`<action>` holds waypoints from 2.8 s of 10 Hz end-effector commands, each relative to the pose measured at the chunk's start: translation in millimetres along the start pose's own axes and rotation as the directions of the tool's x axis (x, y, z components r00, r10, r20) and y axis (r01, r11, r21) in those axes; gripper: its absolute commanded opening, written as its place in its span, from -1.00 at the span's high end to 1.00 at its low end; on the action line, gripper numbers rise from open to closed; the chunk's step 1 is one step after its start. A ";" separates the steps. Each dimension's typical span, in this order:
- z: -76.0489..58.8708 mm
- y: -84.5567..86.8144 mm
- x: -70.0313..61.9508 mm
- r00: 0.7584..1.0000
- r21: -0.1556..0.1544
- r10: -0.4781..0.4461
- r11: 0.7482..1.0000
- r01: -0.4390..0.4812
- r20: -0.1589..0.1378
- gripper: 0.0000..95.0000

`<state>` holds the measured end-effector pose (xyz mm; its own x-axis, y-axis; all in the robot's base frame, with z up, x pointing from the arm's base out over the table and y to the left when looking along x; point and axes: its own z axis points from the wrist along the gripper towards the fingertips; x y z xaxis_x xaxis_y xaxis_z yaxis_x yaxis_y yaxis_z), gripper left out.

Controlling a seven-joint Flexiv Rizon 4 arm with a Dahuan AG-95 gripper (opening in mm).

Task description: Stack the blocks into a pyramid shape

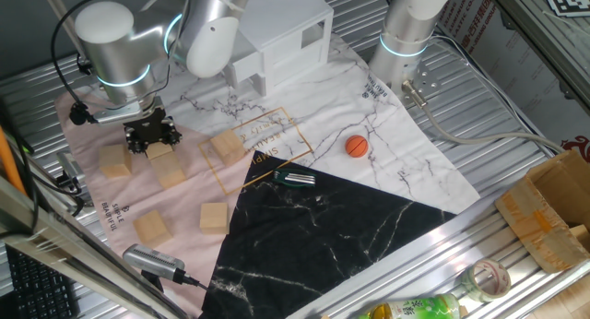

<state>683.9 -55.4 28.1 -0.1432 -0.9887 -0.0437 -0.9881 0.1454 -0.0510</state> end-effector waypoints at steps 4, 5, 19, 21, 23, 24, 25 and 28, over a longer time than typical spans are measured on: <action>0.0 0.2 0.0 1.000 -0.001 -0.001 1.000 0.001 -0.001 0.20; 0.0 0.2 0.0 1.000 -0.001 -0.001 1.000 0.001 -0.001 0.20; 0.4 0.0 0.1 1.000 -0.003 -0.011 1.000 0.011 0.000 -0.60; -2.9 -1.0 -0.8 1.000 -0.003 -0.012 1.000 0.012 -0.002 -0.60; -11.3 -4.7 -2.0 1.000 -0.007 -0.014 1.000 0.014 -0.002 -0.60; -14.4 -5.8 -2.0 1.000 -0.009 -0.013 1.000 0.013 -0.001 -0.60; -19.7 -7.9 -1.8 1.000 -0.010 -0.015 1.000 0.015 -0.002 -0.60; -32.0 -11.9 -2.3 1.000 -0.020 -0.010 1.000 0.010 0.001 -0.60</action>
<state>693.2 -55.2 62.3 -0.1310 -0.9903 -0.0458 -0.9908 0.1324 -0.0297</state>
